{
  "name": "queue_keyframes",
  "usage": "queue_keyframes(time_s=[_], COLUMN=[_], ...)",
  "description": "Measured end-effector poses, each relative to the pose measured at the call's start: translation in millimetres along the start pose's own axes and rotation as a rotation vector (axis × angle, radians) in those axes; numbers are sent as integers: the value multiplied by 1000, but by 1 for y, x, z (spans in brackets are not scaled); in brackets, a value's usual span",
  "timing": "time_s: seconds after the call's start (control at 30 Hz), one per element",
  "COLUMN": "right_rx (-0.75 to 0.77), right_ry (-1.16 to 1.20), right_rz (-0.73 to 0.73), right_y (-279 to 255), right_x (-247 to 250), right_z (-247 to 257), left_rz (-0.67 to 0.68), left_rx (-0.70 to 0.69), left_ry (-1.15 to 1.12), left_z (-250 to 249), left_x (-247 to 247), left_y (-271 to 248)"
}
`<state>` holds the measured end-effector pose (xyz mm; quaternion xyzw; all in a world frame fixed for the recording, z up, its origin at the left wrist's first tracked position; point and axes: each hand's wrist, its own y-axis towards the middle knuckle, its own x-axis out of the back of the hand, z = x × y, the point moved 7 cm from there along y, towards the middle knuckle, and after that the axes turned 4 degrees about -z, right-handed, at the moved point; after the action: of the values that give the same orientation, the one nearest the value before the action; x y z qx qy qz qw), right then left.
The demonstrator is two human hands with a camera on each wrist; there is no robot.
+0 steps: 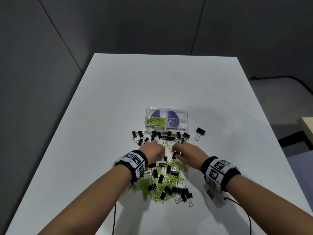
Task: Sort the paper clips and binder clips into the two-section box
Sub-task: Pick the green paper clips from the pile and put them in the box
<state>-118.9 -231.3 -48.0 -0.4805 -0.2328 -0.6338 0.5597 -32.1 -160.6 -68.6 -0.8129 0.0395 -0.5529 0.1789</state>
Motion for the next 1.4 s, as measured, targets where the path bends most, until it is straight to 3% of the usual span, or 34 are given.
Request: queue_keyframes(time_s=[0.13, 0.33, 0.43, 0.6, 0.73, 0.93, 1.07, 1.2, 1.3, 1.4], right_rx=[-87, -294, -204, 147, 143, 270, 162, 6, -14, -8], right_ry=[20, 71, -87, -275, -342, -423, -335, -393, -439, -471], right_rz=[-116, -268, -341, -227, -109, -120, -102, -5, 33, 75], right_y=[3, 9, 9, 11, 9, -8, 5, 29, 37, 34], right_x=[27, 43, 41, 2, -26, -40, -24, -11, -10, -14], right_z=[-15, -54, -45, 9, 19, 28, 28, 20, 16, 9], left_rz=[-71, -361, -404, -256, -219, -200, -247, -121, -72, -111], left_rx=[33, 237, 245, 8, -85, -101, -40, 119, 152, 142], left_ry=[-114, -161, -96, 78, 190, 177, 174, 213, 252, 256], left_z=[5, 42, 53, 20, 7, 3, 6, 17, 24, 26], left_x=[12, 53, 53, 20, -8, -12, 4, 14, 15, 14], left_y=[-3, -9, -12, -22, -35, -47, -37, -15, -8, -3])
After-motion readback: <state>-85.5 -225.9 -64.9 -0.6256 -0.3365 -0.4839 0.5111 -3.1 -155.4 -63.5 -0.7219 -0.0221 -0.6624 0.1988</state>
